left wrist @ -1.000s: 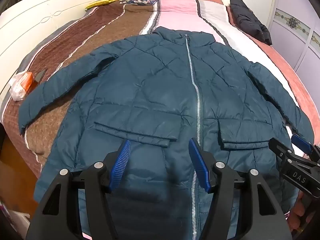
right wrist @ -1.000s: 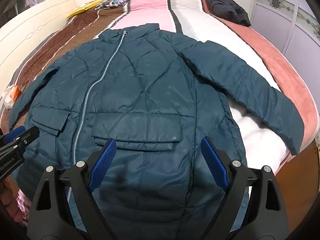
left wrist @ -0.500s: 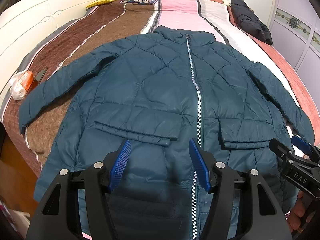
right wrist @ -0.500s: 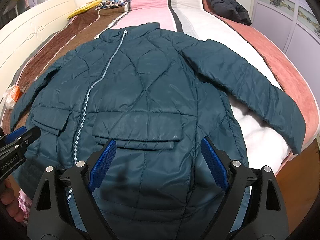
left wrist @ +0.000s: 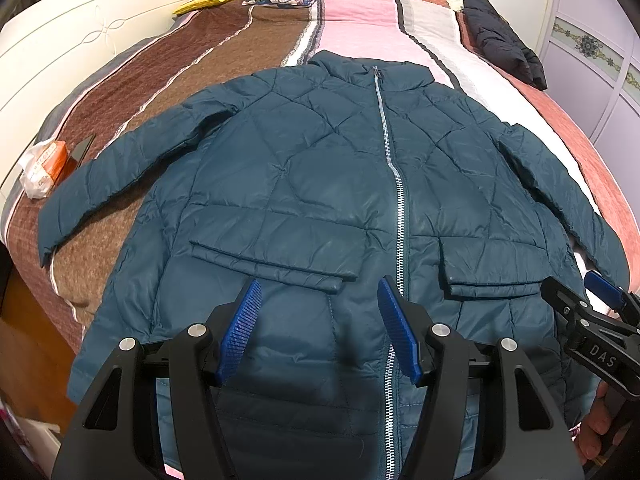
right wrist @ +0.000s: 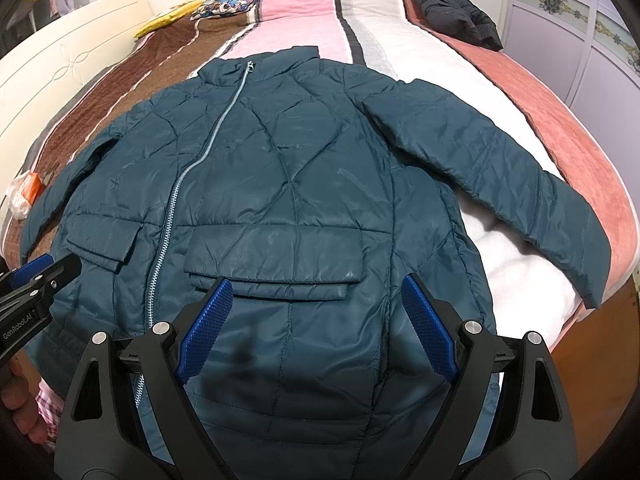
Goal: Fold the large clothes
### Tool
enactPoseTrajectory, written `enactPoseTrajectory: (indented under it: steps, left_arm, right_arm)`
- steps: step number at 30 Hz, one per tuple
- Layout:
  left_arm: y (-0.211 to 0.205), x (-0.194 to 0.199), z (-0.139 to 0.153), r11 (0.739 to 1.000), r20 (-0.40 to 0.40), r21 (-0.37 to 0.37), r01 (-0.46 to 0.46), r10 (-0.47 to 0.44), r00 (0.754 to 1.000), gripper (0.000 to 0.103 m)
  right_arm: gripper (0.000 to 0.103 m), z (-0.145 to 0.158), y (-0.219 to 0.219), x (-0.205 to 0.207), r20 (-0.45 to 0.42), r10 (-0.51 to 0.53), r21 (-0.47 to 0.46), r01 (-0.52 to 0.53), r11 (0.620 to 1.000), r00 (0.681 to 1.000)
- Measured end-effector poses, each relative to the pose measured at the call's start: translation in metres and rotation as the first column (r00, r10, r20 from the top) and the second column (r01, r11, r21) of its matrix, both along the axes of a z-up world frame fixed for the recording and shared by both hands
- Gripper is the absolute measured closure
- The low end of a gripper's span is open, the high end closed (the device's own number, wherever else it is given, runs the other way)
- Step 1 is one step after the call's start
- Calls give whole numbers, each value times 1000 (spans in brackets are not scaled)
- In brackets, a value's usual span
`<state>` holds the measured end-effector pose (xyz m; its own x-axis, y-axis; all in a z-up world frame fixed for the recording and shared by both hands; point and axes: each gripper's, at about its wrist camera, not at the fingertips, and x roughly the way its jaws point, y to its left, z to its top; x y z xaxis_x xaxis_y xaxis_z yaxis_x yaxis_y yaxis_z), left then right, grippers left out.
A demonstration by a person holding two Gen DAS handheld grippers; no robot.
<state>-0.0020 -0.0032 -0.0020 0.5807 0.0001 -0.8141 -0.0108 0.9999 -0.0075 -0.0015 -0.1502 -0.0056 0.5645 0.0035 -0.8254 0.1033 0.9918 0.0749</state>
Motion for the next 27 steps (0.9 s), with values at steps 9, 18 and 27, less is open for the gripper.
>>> enactPoseTrajectory:
  steps: [9, 18, 27]
  left_arm:
    - [0, 0, 0, 1000, -2, 0, 0, 0, 1000, 43]
    - [1, 2, -2, 1000, -3, 0, 0, 0, 1000, 43]
    - [1, 2, -2, 1000, -4, 0, 0, 0, 1000, 43]
  right_arm:
    - [17, 0, -3, 0, -3, -7, 5, 7, 1000, 1000]
    - [17, 0, -3, 0, -4, -7, 6, 7, 1000, 1000]
    - [17, 0, -4, 0, -6, -9, 7, 9, 1000, 1000]
